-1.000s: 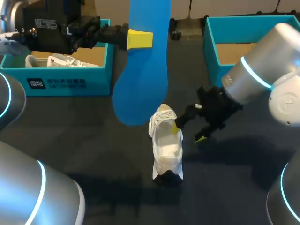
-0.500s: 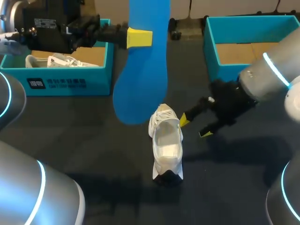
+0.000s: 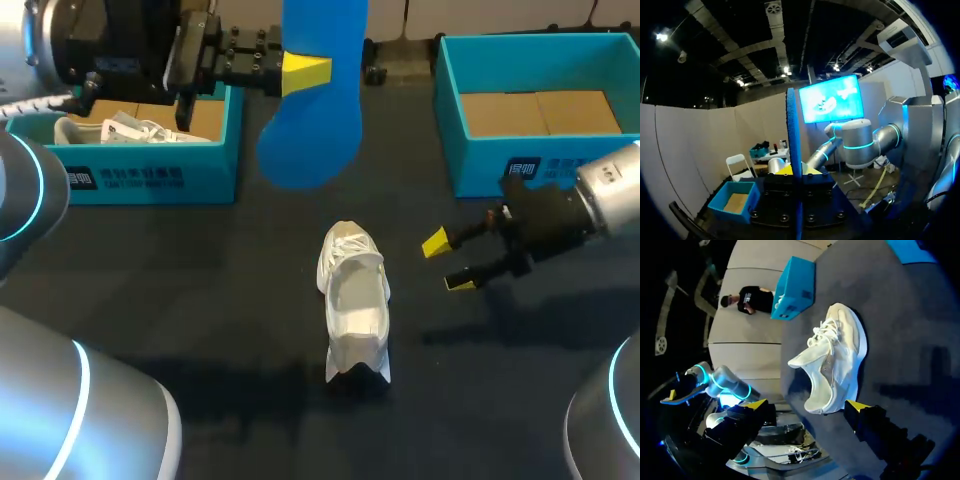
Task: Take the shoe out of the shoebox, open the shoe tongue, remove and reinsert the insole, then place the shoe into the shoebox
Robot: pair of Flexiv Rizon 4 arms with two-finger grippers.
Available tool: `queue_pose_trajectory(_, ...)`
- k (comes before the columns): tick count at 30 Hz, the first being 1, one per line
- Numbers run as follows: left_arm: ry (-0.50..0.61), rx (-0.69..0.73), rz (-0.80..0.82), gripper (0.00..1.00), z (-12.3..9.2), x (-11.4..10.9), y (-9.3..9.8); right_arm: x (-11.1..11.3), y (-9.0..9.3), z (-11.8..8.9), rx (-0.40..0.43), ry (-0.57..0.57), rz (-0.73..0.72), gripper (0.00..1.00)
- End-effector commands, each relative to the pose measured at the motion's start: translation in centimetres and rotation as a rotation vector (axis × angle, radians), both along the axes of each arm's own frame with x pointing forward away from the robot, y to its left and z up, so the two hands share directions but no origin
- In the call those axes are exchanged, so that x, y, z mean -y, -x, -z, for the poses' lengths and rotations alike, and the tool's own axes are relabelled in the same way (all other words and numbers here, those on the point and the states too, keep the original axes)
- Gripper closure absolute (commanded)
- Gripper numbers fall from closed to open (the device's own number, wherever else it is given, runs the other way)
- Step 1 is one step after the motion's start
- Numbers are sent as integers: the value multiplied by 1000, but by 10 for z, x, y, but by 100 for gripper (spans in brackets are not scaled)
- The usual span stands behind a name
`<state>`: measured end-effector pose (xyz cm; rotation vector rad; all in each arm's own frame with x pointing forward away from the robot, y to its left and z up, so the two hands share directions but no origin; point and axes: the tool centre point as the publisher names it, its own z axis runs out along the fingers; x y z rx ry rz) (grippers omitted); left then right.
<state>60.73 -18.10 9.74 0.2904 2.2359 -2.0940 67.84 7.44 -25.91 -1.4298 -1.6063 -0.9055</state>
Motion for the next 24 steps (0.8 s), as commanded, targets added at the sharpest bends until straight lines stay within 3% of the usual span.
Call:
queue_pose_trajectory(1, 52, 375, 18, 100, 9, 6, -6, 6, 2, -5, 5, -26, 1, 0)
queue_pose_trajectory(7, 58, 606, 43, 100, 17, 8, -13, 7, 0, -13, 7, -71, -23, 0)
queue_pose_trajectory(12, 70, 718, 71, 100, 25, 10, -16, 5, -3, -16, -6, -91, -32, 0)
queue_pose_trajectory(14, 12, 834, 85, 100, 34, 11, -21, 6, -7, -16, -20, -133, -41, 0)
queue_pose_trajectory(24, 12, 834, 85, 100, 34, 11, -21, 6, -7, -16, -20, -133, -41, 0)
